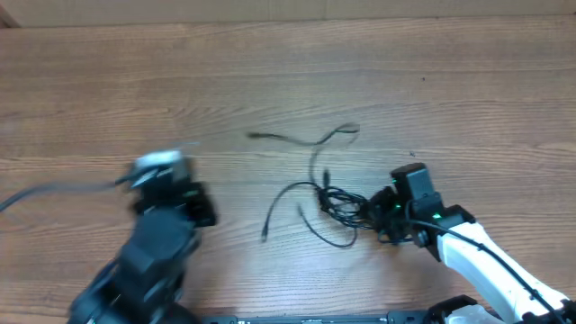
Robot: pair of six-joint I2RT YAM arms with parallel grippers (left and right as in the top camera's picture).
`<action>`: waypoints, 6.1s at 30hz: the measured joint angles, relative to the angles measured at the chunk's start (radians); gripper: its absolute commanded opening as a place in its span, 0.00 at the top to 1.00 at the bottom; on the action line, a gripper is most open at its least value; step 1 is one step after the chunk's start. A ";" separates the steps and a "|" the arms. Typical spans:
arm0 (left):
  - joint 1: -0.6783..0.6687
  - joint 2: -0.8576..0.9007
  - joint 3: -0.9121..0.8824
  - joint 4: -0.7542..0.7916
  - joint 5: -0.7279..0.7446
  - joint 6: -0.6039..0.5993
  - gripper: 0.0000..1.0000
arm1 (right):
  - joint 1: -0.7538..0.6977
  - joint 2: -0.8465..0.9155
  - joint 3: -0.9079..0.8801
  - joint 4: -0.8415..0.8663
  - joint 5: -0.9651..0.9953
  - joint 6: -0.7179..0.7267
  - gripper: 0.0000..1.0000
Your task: Untangle cables
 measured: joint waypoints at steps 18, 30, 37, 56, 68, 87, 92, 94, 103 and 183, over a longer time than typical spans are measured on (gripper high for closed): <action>0.000 -0.128 0.015 -0.121 -0.038 -0.151 0.55 | -0.064 0.000 -0.001 0.365 -0.675 -0.673 0.96; 0.000 -0.035 0.015 -0.173 0.358 -0.157 0.00 | 0.039 0.000 -0.001 0.526 -0.995 -0.833 0.96; 0.000 0.094 -0.004 -0.196 0.527 -0.159 0.20 | 0.043 0.000 -0.001 0.528 -1.019 -0.840 0.96; 0.000 0.520 -0.049 -0.156 0.552 -0.232 0.19 | 0.043 0.000 -0.001 0.497 -1.027 -0.840 0.96; 0.029 0.677 -0.050 -0.163 0.454 -0.248 0.96 | 0.043 0.000 -0.001 0.483 -1.055 -0.841 0.96; 0.169 0.677 -0.051 -0.208 0.517 -0.408 0.95 | 0.043 0.000 -0.002 0.779 -1.075 -0.661 0.96; 0.145 0.677 -0.051 -0.144 0.602 -0.412 0.96 | 0.043 0.000 -0.002 0.856 -1.039 -0.556 0.96; 0.133 0.677 -0.051 -0.134 0.622 -0.412 0.95 | 0.043 0.000 -0.002 0.846 -1.010 -0.530 0.96; 0.084 0.677 -0.051 -0.121 0.673 -0.425 0.96 | 0.043 0.000 -0.002 0.632 -0.788 -0.487 0.96; 0.189 0.676 -0.051 -0.085 0.956 0.598 0.55 | -0.017 0.000 -0.002 0.577 -1.006 -0.907 0.96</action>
